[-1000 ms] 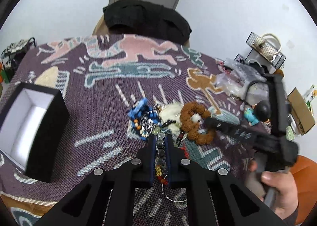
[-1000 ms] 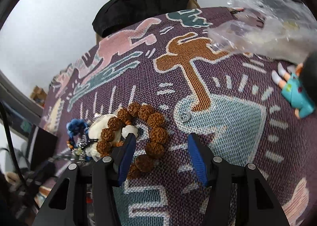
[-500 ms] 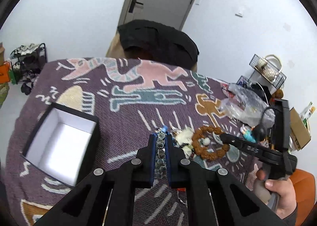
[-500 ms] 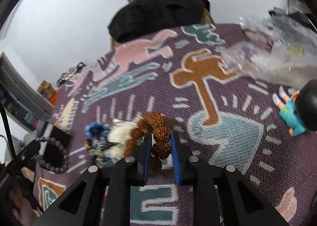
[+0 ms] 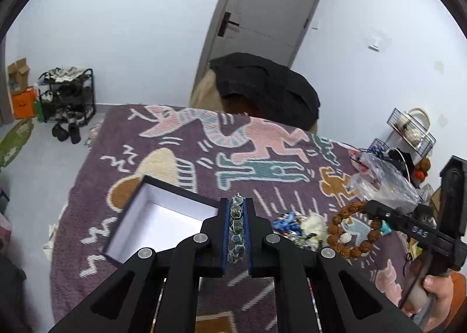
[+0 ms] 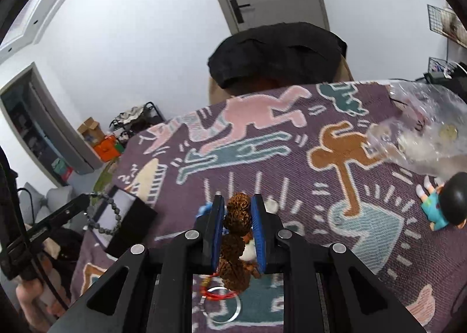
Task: Organize jewelry
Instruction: 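Carry both bracelets to the black box and release them inside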
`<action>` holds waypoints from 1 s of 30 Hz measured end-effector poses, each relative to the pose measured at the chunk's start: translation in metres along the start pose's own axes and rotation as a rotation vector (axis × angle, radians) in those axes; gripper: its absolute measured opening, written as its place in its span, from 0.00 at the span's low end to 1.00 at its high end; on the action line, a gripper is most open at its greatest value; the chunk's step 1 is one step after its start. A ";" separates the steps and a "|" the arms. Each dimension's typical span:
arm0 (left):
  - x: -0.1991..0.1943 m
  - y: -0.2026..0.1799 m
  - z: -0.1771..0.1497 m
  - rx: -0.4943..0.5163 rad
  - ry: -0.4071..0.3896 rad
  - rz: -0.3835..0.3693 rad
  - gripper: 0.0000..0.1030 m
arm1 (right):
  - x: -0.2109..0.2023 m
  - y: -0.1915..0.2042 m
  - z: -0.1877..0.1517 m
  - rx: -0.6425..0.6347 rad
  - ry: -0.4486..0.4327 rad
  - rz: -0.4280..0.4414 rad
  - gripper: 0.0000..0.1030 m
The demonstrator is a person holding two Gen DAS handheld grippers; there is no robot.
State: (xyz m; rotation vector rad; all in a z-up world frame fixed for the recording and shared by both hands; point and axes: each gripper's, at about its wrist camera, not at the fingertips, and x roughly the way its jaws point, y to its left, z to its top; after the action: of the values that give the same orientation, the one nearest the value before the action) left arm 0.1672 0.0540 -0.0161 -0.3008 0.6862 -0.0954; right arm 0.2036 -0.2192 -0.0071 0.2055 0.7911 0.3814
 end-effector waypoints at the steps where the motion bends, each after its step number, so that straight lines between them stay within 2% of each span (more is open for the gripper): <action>1: 0.000 0.004 0.000 -0.004 -0.001 0.005 0.09 | -0.001 0.005 0.001 -0.006 -0.004 0.005 0.19; 9: 0.011 0.038 -0.002 -0.048 0.022 0.047 0.09 | -0.003 0.046 0.006 -0.056 -0.017 0.050 0.19; 14: 0.027 0.048 -0.010 -0.066 0.063 0.029 0.09 | 0.000 0.074 0.006 -0.083 -0.014 0.080 0.19; 17: 0.035 0.052 -0.012 -0.081 0.099 0.055 0.10 | 0.004 0.091 0.004 -0.100 -0.007 0.104 0.19; 18: 0.037 0.053 -0.012 -0.086 0.118 0.065 0.12 | 0.006 0.098 0.004 -0.106 -0.003 0.114 0.19; 20: 0.037 0.058 -0.013 -0.097 0.141 0.081 0.26 | 0.010 0.109 0.003 -0.117 0.003 0.131 0.19; 22: 0.027 0.064 -0.013 -0.106 0.111 0.099 0.60 | 0.013 0.123 0.003 -0.136 0.006 0.149 0.19; 24: 0.012 0.068 -0.014 -0.106 0.051 0.116 0.73 | 0.016 0.136 0.002 -0.152 0.010 0.167 0.19; 30: -0.015 0.088 -0.011 -0.122 0.007 0.148 0.74 | 0.035 0.170 0.000 -0.180 0.039 0.227 0.19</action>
State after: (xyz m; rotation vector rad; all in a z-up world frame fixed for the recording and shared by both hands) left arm 0.1476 0.1383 -0.0414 -0.3653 0.7201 0.0867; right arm 0.1825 -0.0497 0.0243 0.1190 0.7690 0.6696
